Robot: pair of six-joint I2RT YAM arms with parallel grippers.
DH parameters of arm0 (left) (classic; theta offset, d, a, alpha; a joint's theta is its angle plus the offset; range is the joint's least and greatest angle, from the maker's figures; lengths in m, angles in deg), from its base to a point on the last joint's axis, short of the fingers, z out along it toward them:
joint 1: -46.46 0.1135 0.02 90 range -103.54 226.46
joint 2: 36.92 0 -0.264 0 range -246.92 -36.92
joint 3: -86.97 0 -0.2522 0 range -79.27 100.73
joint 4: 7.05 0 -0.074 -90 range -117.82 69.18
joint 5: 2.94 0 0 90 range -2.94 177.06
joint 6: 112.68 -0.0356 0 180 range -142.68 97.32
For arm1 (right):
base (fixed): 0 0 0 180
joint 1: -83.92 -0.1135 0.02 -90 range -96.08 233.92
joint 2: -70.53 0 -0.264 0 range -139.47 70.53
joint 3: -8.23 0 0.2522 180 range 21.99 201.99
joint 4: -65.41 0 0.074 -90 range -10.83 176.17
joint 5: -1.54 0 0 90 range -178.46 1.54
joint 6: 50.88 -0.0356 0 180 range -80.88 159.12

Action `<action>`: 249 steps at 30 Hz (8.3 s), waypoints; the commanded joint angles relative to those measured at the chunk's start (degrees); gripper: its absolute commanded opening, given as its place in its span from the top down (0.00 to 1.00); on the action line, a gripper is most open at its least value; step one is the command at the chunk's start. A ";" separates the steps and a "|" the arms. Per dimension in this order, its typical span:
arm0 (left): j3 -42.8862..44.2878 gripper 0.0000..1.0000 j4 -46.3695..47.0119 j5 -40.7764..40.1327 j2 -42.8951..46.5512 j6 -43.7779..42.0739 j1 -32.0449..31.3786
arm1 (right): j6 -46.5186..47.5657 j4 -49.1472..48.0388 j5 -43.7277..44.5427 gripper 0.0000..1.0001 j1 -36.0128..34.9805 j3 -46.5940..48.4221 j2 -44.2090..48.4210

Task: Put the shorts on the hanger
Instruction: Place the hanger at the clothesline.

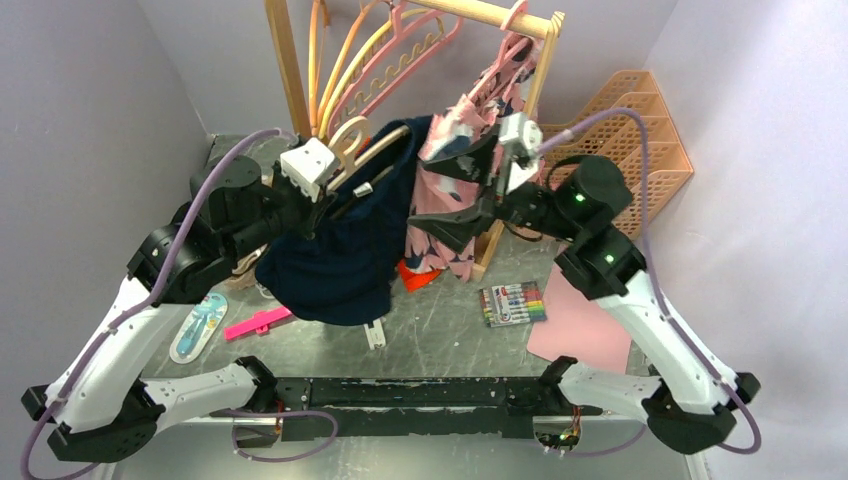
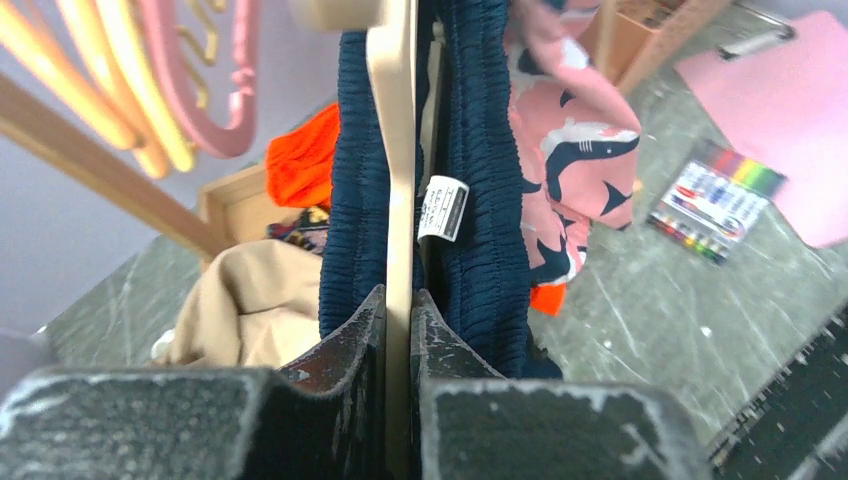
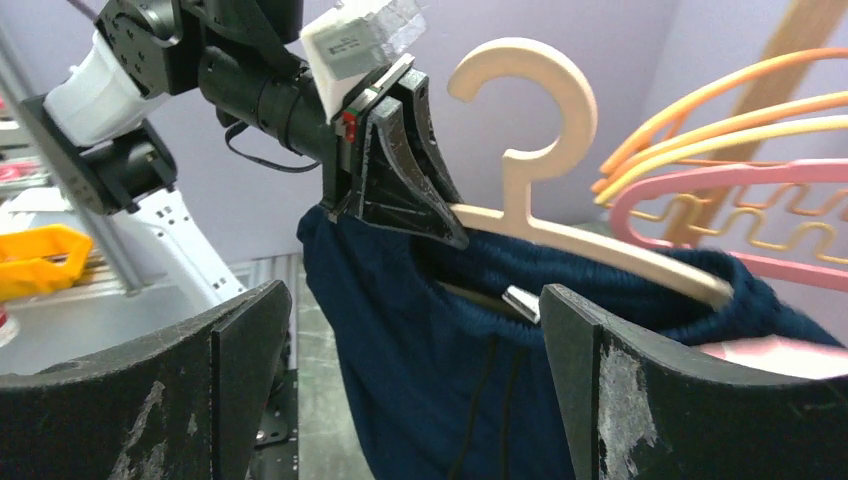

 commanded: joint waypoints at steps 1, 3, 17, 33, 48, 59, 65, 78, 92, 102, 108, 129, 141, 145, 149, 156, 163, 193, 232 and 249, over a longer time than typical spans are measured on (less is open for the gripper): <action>4.48 0.93 5.75 -11.66 -2.10 1.33 0.29 | 3.07 6.34 9.34 0.00 0.04 -1.04 4.75; 5.88 0.93 6.41 -12.69 -3.92 1.24 0.27 | 3.64 7.32 11.74 0.00 0.04 -1.63 6.49; 14.43 0.93 5.95 -16.20 -12.70 -2.64 0.21 | 5.27 8.43 24.12 0.00 0.02 -8.56 15.14; 8.68 0.93 4.92 -10.58 -4.00 -3.55 0.25 | -14.94 8.87 46.38 0.00 0.05 4.73 -2.10; 17.73 0.93 14.14 -13.82 -16.80 -9.21 0.29 | -18.10 14.65 56.26 0.00 -0.02 2.83 -1.77; 31.89 0.93 14.07 -0.62 -30.86 -2.13 4.86 | -13.95 13.85 56.25 0.00 -0.08 -3.78 8.39; 38.63 0.93 10.78 5.62 -36.92 3.22 7.66 | -12.26 12.91 57.08 0.00 -0.03 -7.58 11.66; 46.06 0.93 8.10 9.05 -44.65 8.77 8.45 | -10.83 12.52 57.29 0.00 -0.07 -14.17 16.08; 31.95 0.93 10.55 5.39 -33.13 4.02 8.70 | 2.62 11.48 41.14 0.00 -0.05 -4.54 10.27; 19.55 0.93 8.72 14.90 -21.72 0.68 8.75 | 3.51 2.25 34.09 0.02 0.05 5.48 -1.33; 17.25 0.93 8.51 17.78 -18.09 1.38 8.76 | -3.16 -4.00 34.50 0.12 0.03 8.09 -8.19; 14.67 0.93 7.70 19.12 -14.98 1.04 8.71 | -13.25 -13.95 33.10 0.46 0.47 12.48 -18.02; 14.18 0.93 7.89 21.93 -15.02 1.74 8.72 | -13.76 -14.56 32.13 0.65 0.56 13.50 -20.06; 13.72 0.93 8.04 22.30 -14.68 2.24 8.74 | -14.23 -15.16 31.54 0.93 0.64 13.20 -19.89; 12.80 0.73 8.90 22.98 -13.27 2.61 8.71 | -15.40 -16.28 32.26 1.00 0.76 11.73 -18.78; 11.29 0.23 9.39 22.40 -9.35 3.15 8.75 | -17.62 -17.90 33.09 1.00 1.77 9.08 -17.10; 6.18 0.15 6.90 20.31 -4.16 2.37 8.78 | -19.62 -20.22 31.40 1.00 3.09 6.11 -15.29; -0.28 0.54 4.59 20.61 -6.34 -1.27 8.73 | -22.20 -24.79 21.41 1.00 4.32 1.94 -12.24; 9.65 0.93 15.71 5.62 -14.53 7.74 8.76 | -9.83 -0.76 33.19 0.00 4.61 2.77 2.35; 22.82 0.93 18.56 3.90 -31.64 7.68 8.72 | -6.71 7.38 37.35 0.02 4.60 -13.99 20.52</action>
